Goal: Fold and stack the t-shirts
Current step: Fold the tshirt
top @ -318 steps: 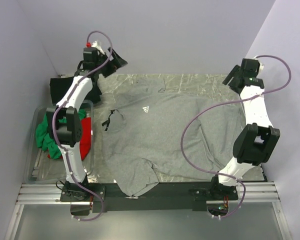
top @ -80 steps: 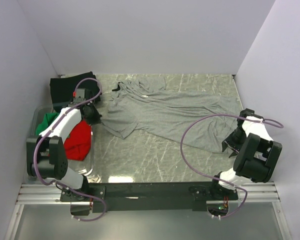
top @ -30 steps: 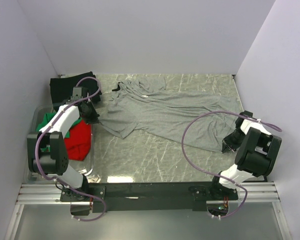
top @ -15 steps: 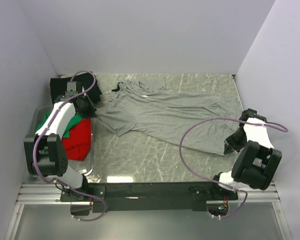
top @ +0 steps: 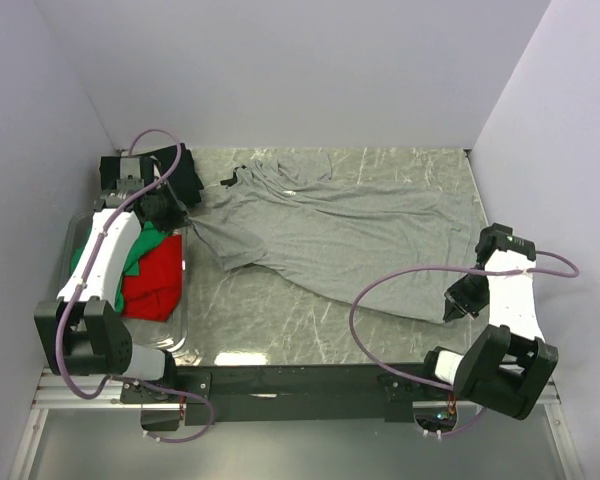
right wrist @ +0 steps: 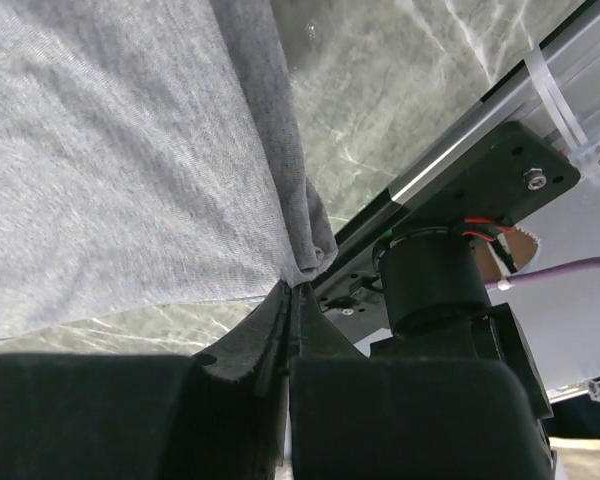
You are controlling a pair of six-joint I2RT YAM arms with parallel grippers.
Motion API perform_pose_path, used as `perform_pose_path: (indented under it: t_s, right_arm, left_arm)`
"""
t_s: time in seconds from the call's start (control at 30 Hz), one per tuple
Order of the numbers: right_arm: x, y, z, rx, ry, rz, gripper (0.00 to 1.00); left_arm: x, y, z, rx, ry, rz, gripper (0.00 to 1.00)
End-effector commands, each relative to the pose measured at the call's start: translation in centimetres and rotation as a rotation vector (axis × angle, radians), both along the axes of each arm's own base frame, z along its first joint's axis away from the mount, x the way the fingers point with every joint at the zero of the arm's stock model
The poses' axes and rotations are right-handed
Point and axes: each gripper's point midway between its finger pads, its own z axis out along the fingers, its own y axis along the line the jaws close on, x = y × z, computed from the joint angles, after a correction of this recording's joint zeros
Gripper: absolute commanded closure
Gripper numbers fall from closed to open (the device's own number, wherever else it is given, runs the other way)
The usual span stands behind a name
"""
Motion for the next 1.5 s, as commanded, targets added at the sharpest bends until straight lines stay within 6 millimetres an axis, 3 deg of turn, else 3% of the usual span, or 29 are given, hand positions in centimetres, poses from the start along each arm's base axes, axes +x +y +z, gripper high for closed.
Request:
perform_pose_path:
  t_s: [0.0, 0.33, 0.5, 0.6, 0.8, 0.9, 1.03, 1.3, 1.47]
  right_arm:
    - [-1.9, 1.1, 0.7, 0.015, 0.053, 0.026, 1.0]
    - [-4.2, 2.5, 0.4, 0.005, 0.082, 0.074, 1.0]
    - [-4.4, 3.0, 0.4, 0.022, 0.056, 0.072, 1.0]
    - [-4.5, 3.0, 0.4, 0.023, 0.053, 0.085, 1.0]
    - [-4.1, 2.9, 0.8, 0.018, 0.032, 0.099, 1.0]
    - [-3.8, 2.8, 1.0, 0.015, 0.024, 0.099, 1.0]
    - [-2.6, 3.0, 1.3, 0.039, -0.011, 0.104, 1.0]
    - [0.9, 1.7, 2.2, 0.04, -0.075, 0.111, 1.0]
    - [2.8, 1.3, 1.5, 0.071, -0.079, 0.113, 1.0]
  left_arm:
    - [-0.4, -0.1, 4.1, -0.013, -0.085, 0.007, 1.0]
    - [-3.6, 0.1, 3.7, -0.012, -0.035, 0.034, 1.0]
    - [-6.4, 0.4, 4.1, -0.002, -0.01, 0.077, 1.0]
    - [-8.0, 1.8, 4.1, 0.06, 0.003, 0.124, 1.0]
    - [-8.8, 1.6, 3.9, 0.06, 0.007, 0.112, 1.0]
    - [-8.4, 1.2, 4.0, 0.041, -0.002, 0.097, 1.0]
    - [-6.6, 0.6, 4.1, 0.016, -0.021, 0.059, 1.0]
    - [-1.8, -0.6, 3.4, -0.013, -0.016, -0.045, 1.0]
    - [1.0, -1.3, 3.4, -0.032, -0.025, -0.111, 1.0]
